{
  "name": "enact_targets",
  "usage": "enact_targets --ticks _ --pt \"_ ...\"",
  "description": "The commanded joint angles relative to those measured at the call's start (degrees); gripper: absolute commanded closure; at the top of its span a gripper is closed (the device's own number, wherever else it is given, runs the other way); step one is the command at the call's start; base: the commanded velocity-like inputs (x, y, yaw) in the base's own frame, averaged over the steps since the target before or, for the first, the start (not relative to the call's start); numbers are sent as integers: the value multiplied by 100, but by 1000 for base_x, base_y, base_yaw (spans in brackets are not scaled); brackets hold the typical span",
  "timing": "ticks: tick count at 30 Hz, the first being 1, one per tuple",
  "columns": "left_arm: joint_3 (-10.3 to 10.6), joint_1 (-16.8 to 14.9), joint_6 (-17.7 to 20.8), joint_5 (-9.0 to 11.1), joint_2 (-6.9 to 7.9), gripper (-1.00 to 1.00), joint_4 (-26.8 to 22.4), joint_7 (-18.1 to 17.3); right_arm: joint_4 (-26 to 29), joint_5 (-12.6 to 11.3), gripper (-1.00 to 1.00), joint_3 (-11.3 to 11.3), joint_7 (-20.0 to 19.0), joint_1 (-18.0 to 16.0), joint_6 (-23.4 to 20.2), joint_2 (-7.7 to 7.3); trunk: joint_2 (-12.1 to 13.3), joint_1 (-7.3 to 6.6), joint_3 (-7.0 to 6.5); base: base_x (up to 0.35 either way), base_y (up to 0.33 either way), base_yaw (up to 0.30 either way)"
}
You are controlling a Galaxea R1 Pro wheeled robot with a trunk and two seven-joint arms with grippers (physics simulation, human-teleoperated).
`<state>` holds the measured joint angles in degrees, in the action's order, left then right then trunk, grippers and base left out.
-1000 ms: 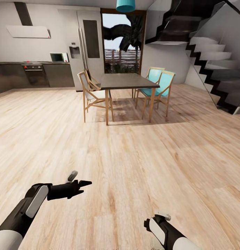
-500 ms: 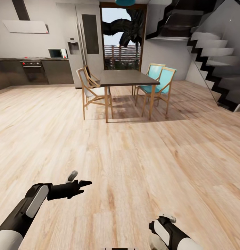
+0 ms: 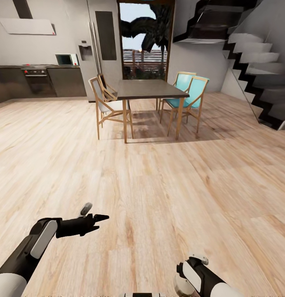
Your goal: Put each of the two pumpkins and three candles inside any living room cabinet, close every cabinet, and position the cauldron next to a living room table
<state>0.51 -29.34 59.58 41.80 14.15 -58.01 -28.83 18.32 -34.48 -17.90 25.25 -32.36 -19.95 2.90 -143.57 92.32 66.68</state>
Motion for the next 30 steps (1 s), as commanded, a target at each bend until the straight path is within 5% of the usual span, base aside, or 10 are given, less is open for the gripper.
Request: enact_targets --ticks 1,9,21,30 --pt "0 -1 1 4 0 -100 0 0 5 1 -100 -1 -52 0 3 0 -2 2 23 0 0 0" --pt "-3 3 1 2 1 -100 0 0 34 10 -100 -13 -889 2 367 -25 -12 23 200 0 0 0" --pt "1 1 1 0 0 -100 0 0 43 11 -100 -12 -959 21 411 -53 -28 54 466 0 0 0" --pt "1 3 1 -1 0 -100 0 0 14 2 -100 -3 -960 26 413 -223 -40 77 665 0 0 0"
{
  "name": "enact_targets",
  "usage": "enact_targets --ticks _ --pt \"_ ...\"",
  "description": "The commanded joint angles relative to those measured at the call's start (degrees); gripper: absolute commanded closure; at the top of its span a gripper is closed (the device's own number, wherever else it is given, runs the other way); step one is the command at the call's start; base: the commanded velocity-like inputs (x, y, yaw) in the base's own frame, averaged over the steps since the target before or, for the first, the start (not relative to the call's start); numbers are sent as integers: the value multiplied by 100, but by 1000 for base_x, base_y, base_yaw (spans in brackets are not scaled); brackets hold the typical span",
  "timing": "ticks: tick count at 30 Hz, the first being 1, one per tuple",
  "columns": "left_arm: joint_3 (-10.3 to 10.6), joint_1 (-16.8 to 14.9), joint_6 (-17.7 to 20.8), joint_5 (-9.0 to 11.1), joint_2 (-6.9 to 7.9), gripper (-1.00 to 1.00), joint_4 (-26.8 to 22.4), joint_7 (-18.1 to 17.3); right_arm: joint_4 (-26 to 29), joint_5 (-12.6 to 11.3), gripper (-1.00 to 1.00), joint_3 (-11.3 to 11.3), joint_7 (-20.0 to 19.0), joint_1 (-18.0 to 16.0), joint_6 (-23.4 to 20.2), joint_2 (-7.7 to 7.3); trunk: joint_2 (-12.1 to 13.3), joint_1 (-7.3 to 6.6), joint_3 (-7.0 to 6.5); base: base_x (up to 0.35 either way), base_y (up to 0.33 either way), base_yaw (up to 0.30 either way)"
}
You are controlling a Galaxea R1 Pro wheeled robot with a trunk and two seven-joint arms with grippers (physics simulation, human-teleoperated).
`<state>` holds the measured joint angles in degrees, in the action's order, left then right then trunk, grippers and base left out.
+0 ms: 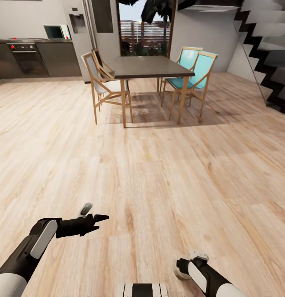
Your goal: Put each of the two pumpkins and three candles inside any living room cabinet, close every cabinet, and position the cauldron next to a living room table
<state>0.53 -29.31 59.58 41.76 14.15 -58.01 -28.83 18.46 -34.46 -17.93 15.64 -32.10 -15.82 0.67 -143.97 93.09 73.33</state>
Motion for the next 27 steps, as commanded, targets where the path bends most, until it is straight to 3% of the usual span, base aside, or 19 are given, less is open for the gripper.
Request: enact_targets --ticks 1,18,27 --pt "0 1 1 4 0 -100 0 0 0 0 -100 0 0 -1 0 -2 -2 2 23 0 0 0" --pt "0 -1 1 7 9 -100 0 0 0 0 -100 -9 -8 0 0 3 -2 2 23 0 0 0" --pt "0 -2 1 8 9 -100 0 0 0 1 -100 -11 -451 -1 8 -5 -2 2 23 0 0 0"
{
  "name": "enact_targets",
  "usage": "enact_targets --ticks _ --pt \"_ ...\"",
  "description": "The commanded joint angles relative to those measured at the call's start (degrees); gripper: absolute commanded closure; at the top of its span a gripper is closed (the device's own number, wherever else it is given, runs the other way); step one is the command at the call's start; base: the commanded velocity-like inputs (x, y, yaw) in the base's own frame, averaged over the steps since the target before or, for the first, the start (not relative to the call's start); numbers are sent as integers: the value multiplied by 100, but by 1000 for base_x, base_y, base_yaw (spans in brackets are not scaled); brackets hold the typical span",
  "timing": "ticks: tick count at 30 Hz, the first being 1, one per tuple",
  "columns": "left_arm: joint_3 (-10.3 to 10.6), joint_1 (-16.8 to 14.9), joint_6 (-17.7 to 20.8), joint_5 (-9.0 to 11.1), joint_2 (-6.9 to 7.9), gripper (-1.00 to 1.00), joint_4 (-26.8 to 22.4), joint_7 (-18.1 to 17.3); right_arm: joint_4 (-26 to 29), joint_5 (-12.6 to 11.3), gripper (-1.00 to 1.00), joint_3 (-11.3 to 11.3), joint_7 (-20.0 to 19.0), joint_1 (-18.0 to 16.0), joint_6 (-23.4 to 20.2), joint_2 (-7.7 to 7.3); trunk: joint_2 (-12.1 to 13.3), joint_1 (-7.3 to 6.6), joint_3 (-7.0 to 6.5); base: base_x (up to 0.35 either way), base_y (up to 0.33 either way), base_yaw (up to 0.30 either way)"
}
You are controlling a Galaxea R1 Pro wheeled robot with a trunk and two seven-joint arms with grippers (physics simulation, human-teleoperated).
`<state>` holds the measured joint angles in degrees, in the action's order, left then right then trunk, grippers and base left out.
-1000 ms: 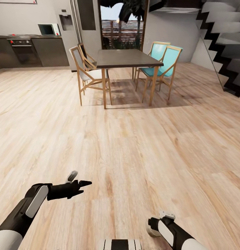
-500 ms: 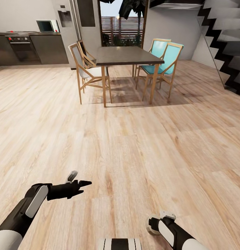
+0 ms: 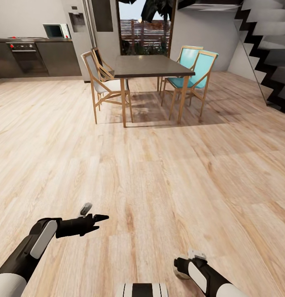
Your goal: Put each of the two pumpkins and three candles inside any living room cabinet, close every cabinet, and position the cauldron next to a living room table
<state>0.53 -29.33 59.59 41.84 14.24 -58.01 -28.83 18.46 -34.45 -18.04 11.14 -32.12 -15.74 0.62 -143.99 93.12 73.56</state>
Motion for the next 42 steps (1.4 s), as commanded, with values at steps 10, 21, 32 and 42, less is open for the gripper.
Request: enact_targets --ticks 10,21,32,42 --pt "-1 -1 0 -5 0 -100 0 0 -8 1 -100 2 -33 -2 60 0 0 0 0 66 -7 0" --pt "0 0 0 -9 -5 -100 0 0 -9 -1 -100 0 -33 1 63 0 0 0 0 17 -4 0" --pt "0 1 0 -10 -8 -100 0 0 -9 -7 -100 2 -26 -4 63 0 0 0 0 0 -16 0" --pt "0 1 0 -9 -7 -100 0 0 -9 -10 -100 3 -20 -5 71 0 0 0 0 0 -16 0"
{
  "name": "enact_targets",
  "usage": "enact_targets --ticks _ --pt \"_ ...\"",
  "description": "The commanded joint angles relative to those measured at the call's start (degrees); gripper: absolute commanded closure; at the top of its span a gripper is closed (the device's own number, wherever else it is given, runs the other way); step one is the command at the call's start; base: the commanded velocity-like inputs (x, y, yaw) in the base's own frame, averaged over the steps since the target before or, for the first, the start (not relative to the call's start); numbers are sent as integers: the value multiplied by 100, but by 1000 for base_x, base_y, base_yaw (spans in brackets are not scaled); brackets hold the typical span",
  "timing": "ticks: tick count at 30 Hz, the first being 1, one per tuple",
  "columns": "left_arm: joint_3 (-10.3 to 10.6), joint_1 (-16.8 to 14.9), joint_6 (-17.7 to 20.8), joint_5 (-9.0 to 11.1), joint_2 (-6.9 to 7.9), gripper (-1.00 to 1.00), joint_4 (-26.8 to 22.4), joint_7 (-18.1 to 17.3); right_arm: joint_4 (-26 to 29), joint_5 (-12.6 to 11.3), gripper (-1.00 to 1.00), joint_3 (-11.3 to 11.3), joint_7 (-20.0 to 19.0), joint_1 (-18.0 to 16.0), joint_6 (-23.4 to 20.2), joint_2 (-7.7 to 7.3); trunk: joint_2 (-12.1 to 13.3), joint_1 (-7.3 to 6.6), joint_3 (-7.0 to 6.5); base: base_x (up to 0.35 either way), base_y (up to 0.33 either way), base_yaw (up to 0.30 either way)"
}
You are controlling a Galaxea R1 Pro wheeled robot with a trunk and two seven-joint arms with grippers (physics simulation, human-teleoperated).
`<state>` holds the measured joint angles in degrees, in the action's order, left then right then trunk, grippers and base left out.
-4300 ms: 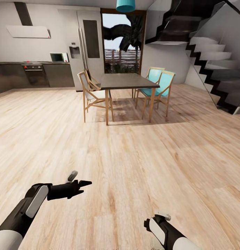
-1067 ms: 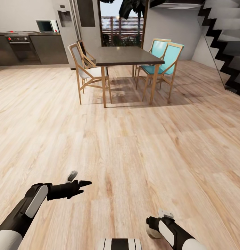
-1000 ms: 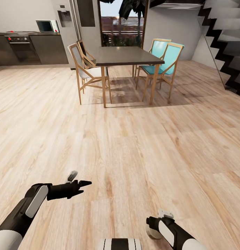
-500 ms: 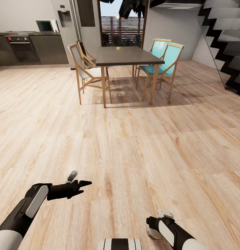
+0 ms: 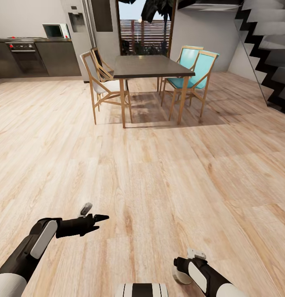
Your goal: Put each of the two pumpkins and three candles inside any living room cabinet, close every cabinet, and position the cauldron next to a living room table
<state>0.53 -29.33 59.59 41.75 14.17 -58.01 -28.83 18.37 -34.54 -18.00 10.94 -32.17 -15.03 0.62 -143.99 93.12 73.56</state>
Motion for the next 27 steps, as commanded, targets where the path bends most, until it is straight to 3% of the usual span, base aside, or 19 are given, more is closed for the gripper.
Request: enact_targets --ticks 1,7,19,27 --pt "0 1 0 0 3 -100 0 0 0 0 -100 1 2 0 0 0 0 0 0 0 0 0" --pt "0 2 0 0 6 -100 0 0 0 0 -100 2 4 0 0 1 0 0 0 0 0 0" --pt "0 -2 0 0 7 -100 0 0 0 0 -100 1 5 2 1 2 -12 23 199 0 0 0" --pt "0 1 0 1 7 -100 0 0 0 0 -100 1 5 0 1 2 -12 23 199 0 0 0"
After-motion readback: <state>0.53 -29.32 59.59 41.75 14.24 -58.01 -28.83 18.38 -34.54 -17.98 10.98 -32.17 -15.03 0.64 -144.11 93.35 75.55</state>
